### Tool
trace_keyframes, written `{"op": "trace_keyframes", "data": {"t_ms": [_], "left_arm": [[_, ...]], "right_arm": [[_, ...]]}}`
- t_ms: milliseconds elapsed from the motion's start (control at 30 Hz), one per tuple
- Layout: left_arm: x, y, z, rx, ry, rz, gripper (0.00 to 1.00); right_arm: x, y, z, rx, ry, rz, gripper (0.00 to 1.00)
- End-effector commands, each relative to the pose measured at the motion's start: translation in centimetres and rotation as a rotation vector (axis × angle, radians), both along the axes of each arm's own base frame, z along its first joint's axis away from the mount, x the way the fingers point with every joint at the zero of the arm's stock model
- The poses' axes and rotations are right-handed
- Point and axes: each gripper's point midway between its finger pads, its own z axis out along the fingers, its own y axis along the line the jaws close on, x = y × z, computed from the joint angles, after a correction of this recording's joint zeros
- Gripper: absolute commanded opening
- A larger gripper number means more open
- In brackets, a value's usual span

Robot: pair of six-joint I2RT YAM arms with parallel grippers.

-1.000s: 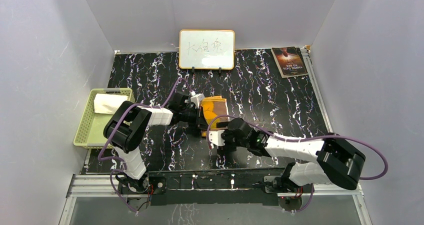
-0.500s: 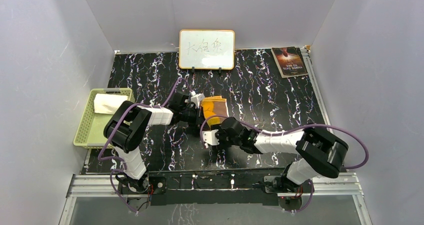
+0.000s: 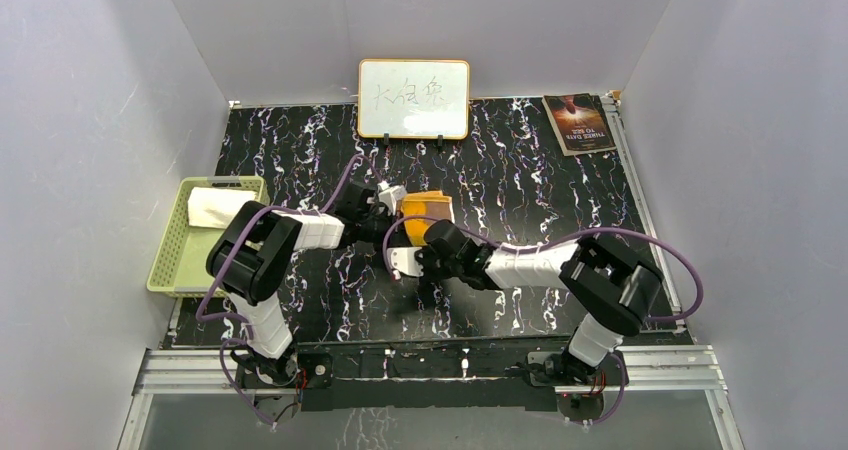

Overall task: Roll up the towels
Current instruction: Roll the towel at the center of the board.

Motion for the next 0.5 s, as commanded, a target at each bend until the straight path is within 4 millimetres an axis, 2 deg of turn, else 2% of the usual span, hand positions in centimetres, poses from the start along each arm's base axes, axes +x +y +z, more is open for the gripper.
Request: {"op": "trace_keyframes", "data": {"t_ms": [0,100,267,367,467], "left_arm": [[-1.1,3.3,-2.7,0.124,0.067,0.064,0.0],[0.0,3.8,-0.6,0.075,0.057,0.107,0.0],[3.6,6.6,6.4,0.0,-0.067,0.239,0.0],[4.5,8.0,9.6,0.002,-0.138,0.249,0.0],[4.0,8.3,11.4,-0.007,-0.167,0.214,0.0]], "right_arm": [[-3.5,-3.1,-4.7,-0.139,0.264,-0.036,0.0],[-4.7,-2.3,-3.4,-0.077,0.407,-0.038,0.0],[-6.4,0.4,2.0,0.117,0.711,-0.046,0.0],[-6.5,1.9,4.4,0.188,0.863,-0.094,0.0],[-5.2,3.1,4.9,0.185,0.981,-0.276,0.0]]}}
